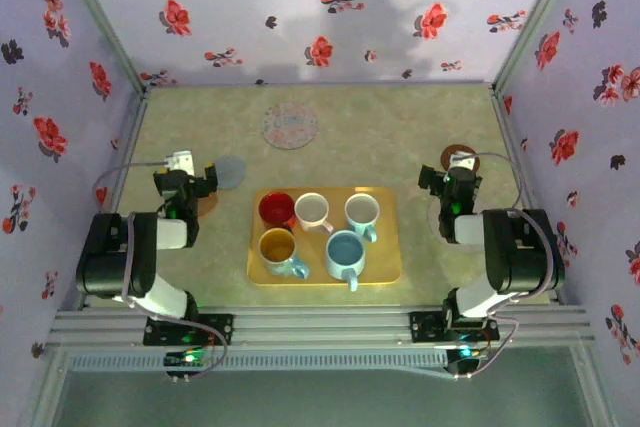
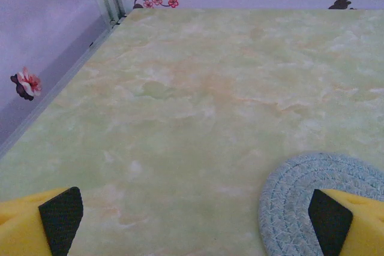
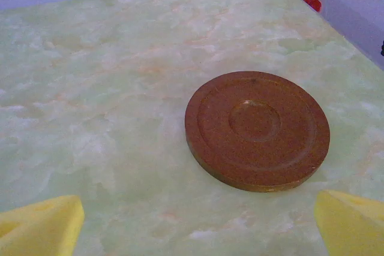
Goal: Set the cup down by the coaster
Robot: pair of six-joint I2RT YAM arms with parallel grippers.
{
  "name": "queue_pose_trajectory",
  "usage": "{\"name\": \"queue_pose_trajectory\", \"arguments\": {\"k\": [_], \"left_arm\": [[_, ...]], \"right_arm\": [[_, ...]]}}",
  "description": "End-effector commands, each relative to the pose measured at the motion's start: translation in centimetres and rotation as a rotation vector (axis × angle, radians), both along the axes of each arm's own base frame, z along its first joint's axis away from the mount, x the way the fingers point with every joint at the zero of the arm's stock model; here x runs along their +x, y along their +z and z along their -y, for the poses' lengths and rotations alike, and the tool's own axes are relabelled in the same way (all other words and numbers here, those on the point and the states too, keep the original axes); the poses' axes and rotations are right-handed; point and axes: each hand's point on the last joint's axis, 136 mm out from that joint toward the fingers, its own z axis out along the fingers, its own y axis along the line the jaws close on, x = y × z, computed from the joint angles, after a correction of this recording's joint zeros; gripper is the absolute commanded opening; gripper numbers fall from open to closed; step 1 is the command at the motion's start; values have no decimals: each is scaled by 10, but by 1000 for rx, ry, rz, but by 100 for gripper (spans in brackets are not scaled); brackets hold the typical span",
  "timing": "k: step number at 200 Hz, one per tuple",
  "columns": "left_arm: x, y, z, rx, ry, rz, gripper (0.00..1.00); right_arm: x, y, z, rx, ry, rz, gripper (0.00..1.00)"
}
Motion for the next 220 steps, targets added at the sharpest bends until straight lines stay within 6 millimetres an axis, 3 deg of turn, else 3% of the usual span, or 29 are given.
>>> {"name": "queue_pose_trajectory", "arguments": {"k": [1, 220], "left_arm": [[2, -1, 3, 9, -19, -3, 99], [2, -1, 0, -12, -16, -4, 99]], "right_arm": [[7, 8, 2, -6, 0, 25, 99], [6, 9, 2, -6, 0, 28, 99]]}}
